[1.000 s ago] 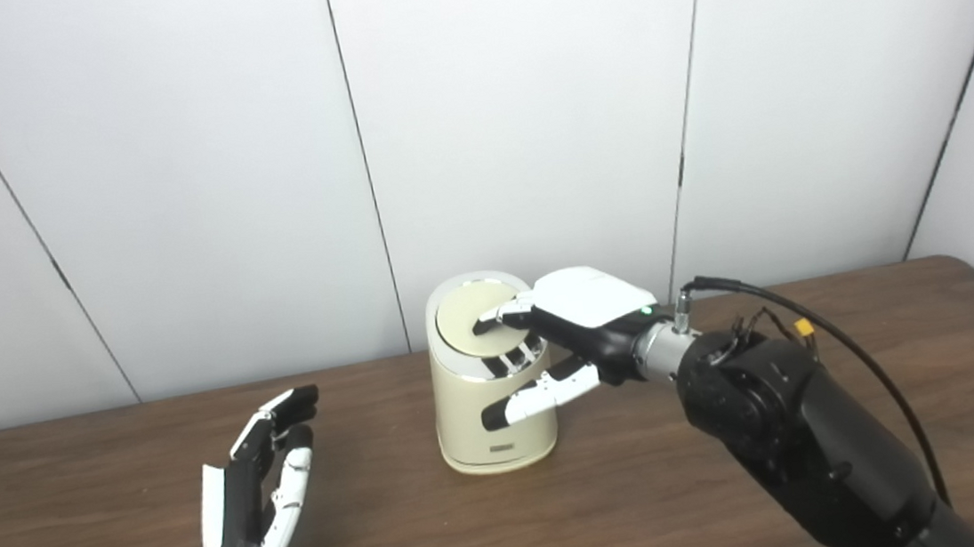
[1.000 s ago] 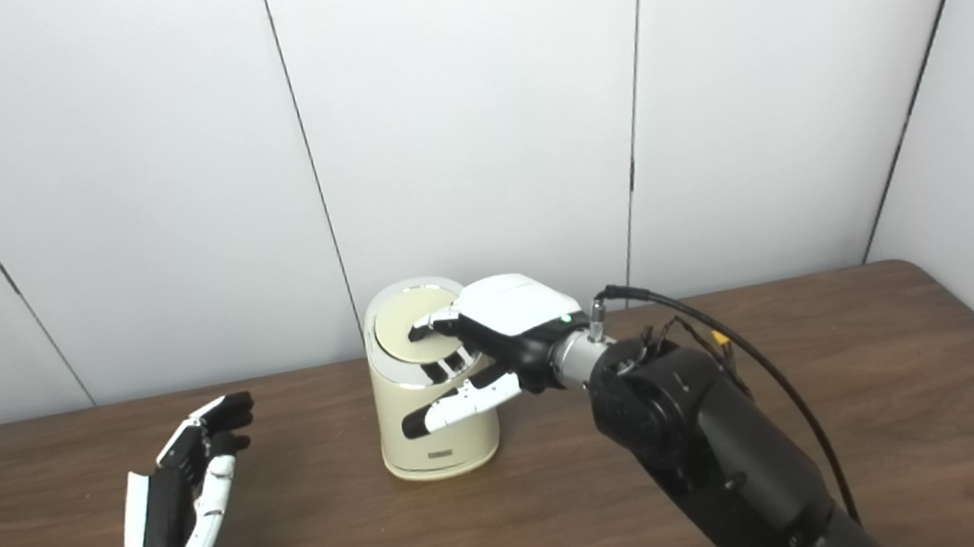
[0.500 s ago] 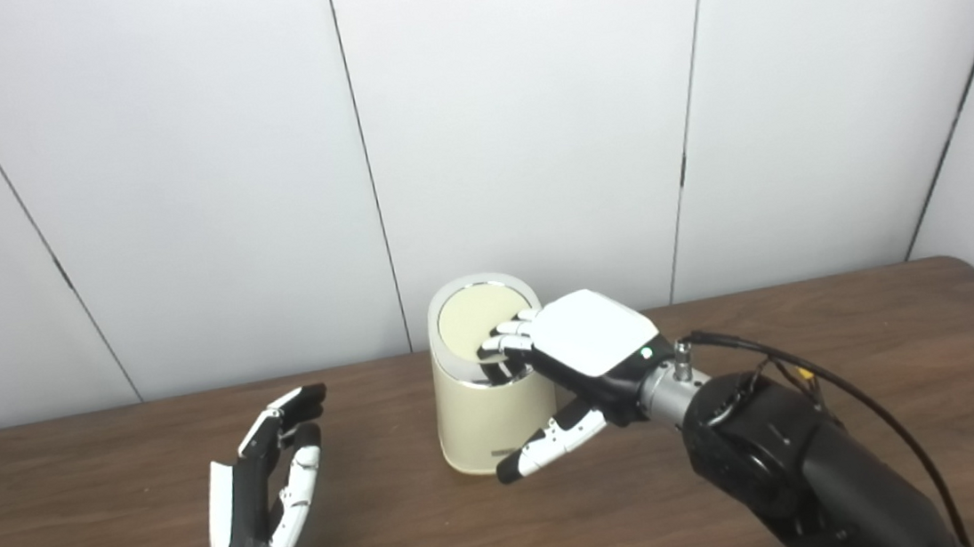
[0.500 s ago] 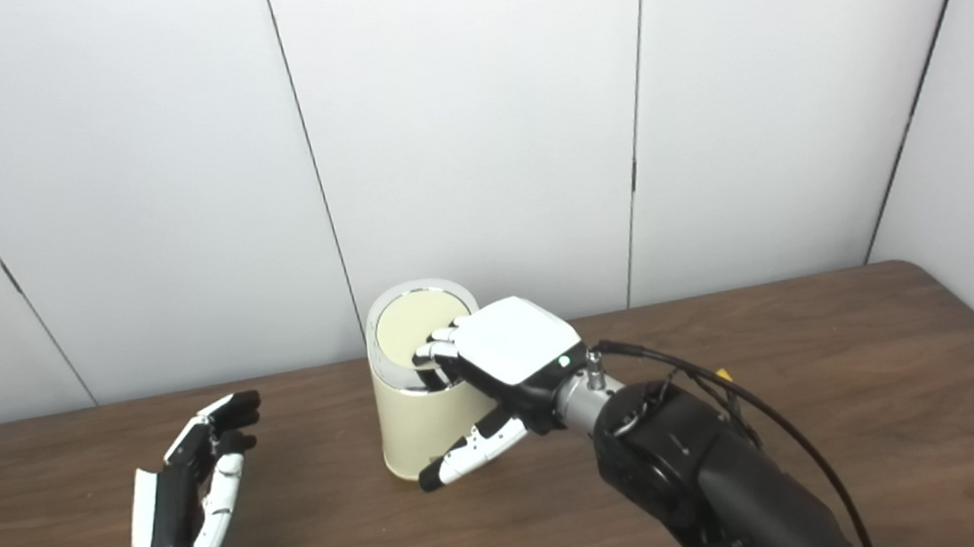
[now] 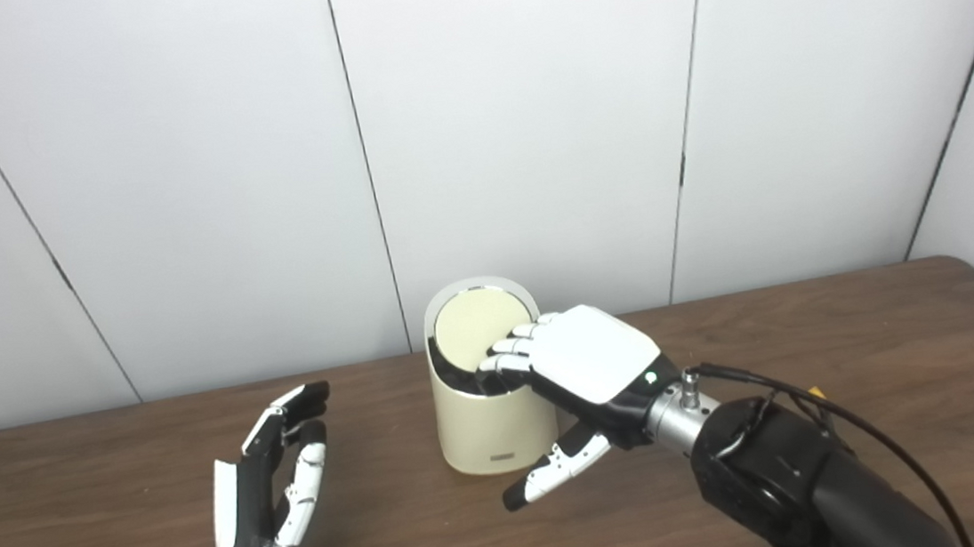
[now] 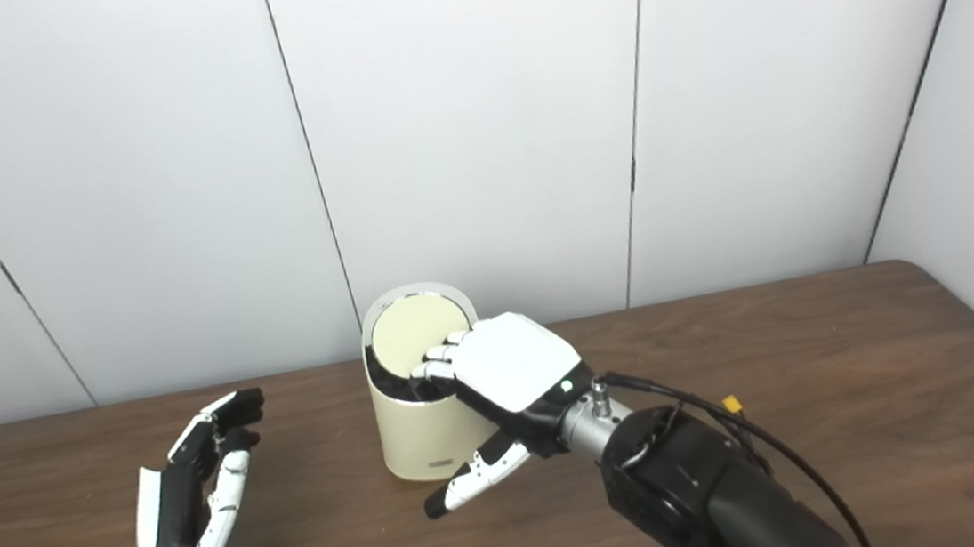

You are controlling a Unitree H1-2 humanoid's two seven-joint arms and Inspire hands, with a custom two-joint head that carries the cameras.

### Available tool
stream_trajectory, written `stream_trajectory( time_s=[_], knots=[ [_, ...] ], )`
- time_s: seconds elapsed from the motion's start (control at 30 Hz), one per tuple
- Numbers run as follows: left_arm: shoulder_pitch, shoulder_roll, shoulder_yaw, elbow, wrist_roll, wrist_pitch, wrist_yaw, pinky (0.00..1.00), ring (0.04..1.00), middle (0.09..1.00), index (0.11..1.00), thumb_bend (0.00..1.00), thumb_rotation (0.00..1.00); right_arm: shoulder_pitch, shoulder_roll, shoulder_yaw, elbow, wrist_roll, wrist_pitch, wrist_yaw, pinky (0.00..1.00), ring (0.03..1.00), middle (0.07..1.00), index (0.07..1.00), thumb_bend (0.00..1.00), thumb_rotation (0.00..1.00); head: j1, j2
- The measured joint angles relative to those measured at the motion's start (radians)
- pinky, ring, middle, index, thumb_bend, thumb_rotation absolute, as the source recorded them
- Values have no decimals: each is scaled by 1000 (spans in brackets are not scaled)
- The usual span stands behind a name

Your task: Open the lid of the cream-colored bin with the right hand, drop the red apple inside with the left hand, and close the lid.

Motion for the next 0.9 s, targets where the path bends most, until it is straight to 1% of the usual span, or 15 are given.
stream_trajectory(
  time_s=[0.13,0.23,0.37,0.4,0.47,0.57,0.63,0.77,0.9],
  knots=[
    [0,0,0,0,-3,0,0,671,741,754,745,422,769,17,12,-28,0,30,-11,-6,861,901,878,828,817,822,3,-2],
    [0,0,-1,0,-3,0,0,663,737,754,745,415,772,32,23,-46,1,50,-15,-16,860,910,887,843,813,814,3,-2],
    [-1,0,-4,0,-4,0,1,661,736,754,744,416,768,39,30,-66,11,73,-34,-24,876,939,927,887,808,799,3,0],
    [-1,0,-4,0,-4,0,1,661,735,754,743,417,766,44,34,-70,16,75,-38,-35,877,944,934,896,808,792,5,0],
    [-1,0,-4,0,-5,0,1,663,735,754,744,415,773,57,47,-80,25,80,-46,-60,903,978,980,946,807,797,5,-2],
    [-1,-1,-3,0,-1,0,1,660,734,754,746,411,783,69,57,-84,32,80,-51,-81,970,998,998,994,803,813,8,-5],
    [-1,-2,-1,0,0,0,1,657,735,756,747,410,782,76,62,-87,40,80,-56,-98,991,1000,1000,999,811,810,8,-5],
    [-1,-2,-2,0,0,0,0,659,733,760,748,417,772,93,78,-112,62,84,-56,-143,1000,1000,1000,1000,835,796,9,-11],
    [-1,-2,-1,0,-3,0,-1,653,729,757,751,421,768,105,96,-134,68,71,-58,-226,1000,1000,1000,1000,889,816,9,-15]
  ],
)
